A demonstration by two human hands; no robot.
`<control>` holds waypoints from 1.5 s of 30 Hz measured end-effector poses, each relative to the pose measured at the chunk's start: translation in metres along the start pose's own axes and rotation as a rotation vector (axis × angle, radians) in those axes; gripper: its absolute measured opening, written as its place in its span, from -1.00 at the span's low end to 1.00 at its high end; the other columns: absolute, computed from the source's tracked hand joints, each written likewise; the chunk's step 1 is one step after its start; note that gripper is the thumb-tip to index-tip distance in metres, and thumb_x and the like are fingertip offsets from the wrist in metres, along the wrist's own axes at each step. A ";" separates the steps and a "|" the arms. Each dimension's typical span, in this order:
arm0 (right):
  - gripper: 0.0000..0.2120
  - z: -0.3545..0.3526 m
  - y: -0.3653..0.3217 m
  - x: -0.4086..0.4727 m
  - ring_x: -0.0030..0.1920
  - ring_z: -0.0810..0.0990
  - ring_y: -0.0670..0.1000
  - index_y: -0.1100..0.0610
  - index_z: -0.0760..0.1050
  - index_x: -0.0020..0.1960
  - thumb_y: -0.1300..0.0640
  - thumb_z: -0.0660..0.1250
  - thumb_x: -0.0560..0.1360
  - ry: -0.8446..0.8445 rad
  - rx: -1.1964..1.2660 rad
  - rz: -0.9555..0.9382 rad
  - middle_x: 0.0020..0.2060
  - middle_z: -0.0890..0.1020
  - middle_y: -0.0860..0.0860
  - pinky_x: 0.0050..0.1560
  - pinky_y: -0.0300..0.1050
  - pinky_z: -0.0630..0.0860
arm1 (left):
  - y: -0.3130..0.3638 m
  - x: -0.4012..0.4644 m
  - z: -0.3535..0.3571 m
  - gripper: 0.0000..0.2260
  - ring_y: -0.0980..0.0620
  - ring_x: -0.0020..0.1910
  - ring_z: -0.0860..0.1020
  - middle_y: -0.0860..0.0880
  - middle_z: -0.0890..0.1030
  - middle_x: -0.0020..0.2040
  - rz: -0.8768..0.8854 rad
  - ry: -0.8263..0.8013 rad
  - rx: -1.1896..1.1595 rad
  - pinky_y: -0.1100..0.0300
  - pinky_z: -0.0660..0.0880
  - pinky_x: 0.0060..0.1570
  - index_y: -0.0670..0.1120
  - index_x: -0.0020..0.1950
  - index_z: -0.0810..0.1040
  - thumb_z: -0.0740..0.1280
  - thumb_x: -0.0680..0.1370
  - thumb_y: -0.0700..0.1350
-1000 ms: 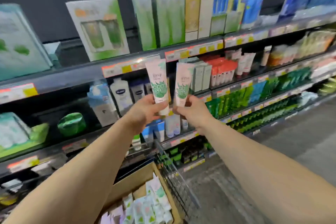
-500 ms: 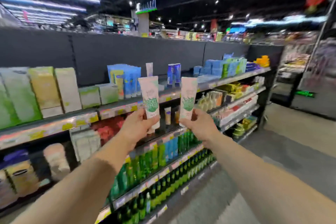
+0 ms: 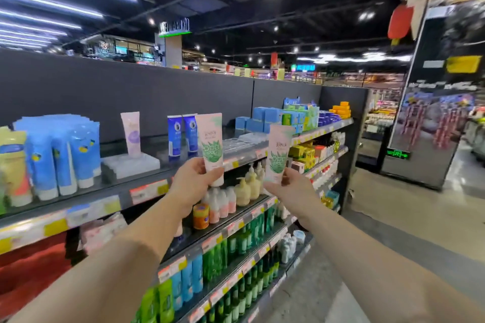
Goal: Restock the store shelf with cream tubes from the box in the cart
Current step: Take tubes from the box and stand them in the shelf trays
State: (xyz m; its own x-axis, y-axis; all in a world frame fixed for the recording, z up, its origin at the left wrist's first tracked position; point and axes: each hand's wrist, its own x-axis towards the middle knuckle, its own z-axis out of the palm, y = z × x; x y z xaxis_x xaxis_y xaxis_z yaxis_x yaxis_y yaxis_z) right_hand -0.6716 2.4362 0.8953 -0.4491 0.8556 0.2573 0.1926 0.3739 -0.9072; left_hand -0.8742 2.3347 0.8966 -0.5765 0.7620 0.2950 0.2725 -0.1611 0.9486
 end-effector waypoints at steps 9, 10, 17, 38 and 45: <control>-0.71 -0.045 0.044 0.214 -0.02 0.60 0.06 0.03 0.49 0.10 0.17 0.49 0.44 0.068 -0.048 0.037 -0.04 0.62 -0.04 0.07 0.10 0.57 | -0.020 0.196 0.080 -0.79 0.04 0.03 0.60 0.02 0.64 0.10 -0.026 0.024 0.069 0.09 0.52 0.09 -0.02 0.12 0.54 0.44 0.51 -0.11; -0.70 -0.047 0.053 0.236 -0.05 0.60 0.04 0.05 0.50 0.12 0.18 0.49 0.43 0.069 -0.066 0.030 -0.03 0.63 -0.03 0.01 0.06 0.56 | -0.025 0.215 0.088 -0.79 0.05 0.02 0.60 0.02 0.65 0.09 -0.027 0.041 0.097 0.08 0.53 0.08 0.00 0.09 0.53 0.46 0.50 -0.09; -0.79 -0.042 0.103 0.394 -0.07 0.63 0.00 -0.01 0.58 0.04 0.01 0.47 0.43 -0.026 -0.116 -0.067 -0.09 0.67 -0.07 -0.01 -0.04 0.56 | -0.051 0.309 0.142 -0.76 0.11 -0.03 0.59 0.07 0.61 0.04 0.000 0.174 0.265 0.29 0.44 -0.15 -0.01 0.10 0.52 0.47 0.49 -0.08; -0.71 0.004 0.140 0.564 -0.10 0.57 -0.17 -0.02 0.48 0.09 -0.06 0.46 0.44 -0.684 -0.223 -0.491 -0.06 0.62 -0.18 -0.15 -0.29 0.48 | -0.064 0.387 0.214 -0.70 0.08 0.00 0.61 0.07 0.63 0.05 -0.146 0.679 0.448 0.14 0.56 -0.04 -0.01 0.13 0.53 0.51 0.46 -0.08; -0.62 0.009 0.144 0.572 0.12 0.51 -0.10 -0.01 0.45 0.23 -0.03 0.45 0.47 -0.698 -0.182 -0.429 0.25 0.57 -0.08 0.00 -0.21 0.45 | -0.064 0.390 0.222 -0.70 0.12 0.01 0.60 0.10 0.63 0.06 -0.145 0.650 0.454 0.25 0.52 -0.09 0.01 0.16 0.53 0.50 0.46 -0.08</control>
State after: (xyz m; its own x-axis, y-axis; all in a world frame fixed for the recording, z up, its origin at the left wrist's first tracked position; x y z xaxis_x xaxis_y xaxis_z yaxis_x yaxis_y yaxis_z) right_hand -0.9083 2.9761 0.9092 -0.9408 0.2300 0.2489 -0.0078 0.7196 -0.6944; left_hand -0.9460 2.7817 0.9253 -0.9252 0.2154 0.3126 0.3661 0.2884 0.8848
